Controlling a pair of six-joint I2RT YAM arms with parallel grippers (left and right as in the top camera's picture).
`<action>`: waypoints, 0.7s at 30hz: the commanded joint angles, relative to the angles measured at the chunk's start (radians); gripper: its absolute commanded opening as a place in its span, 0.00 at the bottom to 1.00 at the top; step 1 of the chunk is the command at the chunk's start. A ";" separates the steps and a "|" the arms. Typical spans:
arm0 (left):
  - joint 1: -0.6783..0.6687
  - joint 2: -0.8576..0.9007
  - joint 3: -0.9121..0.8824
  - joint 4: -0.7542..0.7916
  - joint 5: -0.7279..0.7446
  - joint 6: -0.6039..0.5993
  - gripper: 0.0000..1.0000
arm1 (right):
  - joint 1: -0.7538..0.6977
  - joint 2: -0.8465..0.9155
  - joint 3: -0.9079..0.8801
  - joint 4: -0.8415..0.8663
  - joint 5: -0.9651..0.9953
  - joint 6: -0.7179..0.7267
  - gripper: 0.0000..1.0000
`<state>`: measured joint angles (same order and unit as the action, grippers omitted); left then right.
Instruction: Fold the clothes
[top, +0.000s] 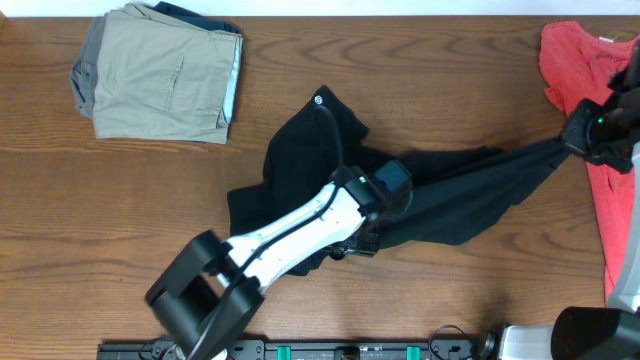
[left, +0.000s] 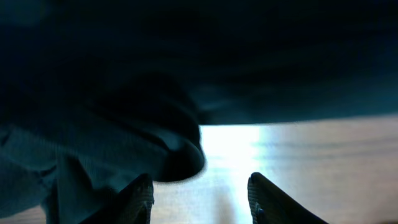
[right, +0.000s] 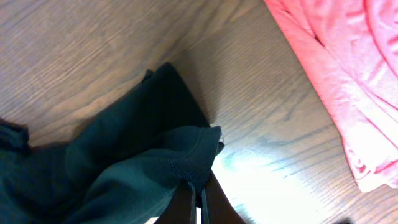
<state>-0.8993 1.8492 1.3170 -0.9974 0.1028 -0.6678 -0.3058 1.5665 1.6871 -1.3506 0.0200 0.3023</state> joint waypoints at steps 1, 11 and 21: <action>-0.001 0.048 -0.009 -0.006 -0.042 -0.059 0.51 | -0.023 -0.001 0.013 0.000 -0.004 -0.026 0.02; 0.000 0.078 -0.009 -0.014 -0.104 -0.166 0.41 | -0.022 -0.001 0.013 0.000 -0.006 -0.027 0.02; 0.000 0.078 -0.013 -0.005 -0.109 -0.177 0.41 | -0.022 -0.001 0.013 -0.008 -0.010 -0.030 0.02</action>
<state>-0.8993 1.9247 1.3148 -1.0042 0.0212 -0.8196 -0.3229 1.5665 1.6871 -1.3579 0.0109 0.2878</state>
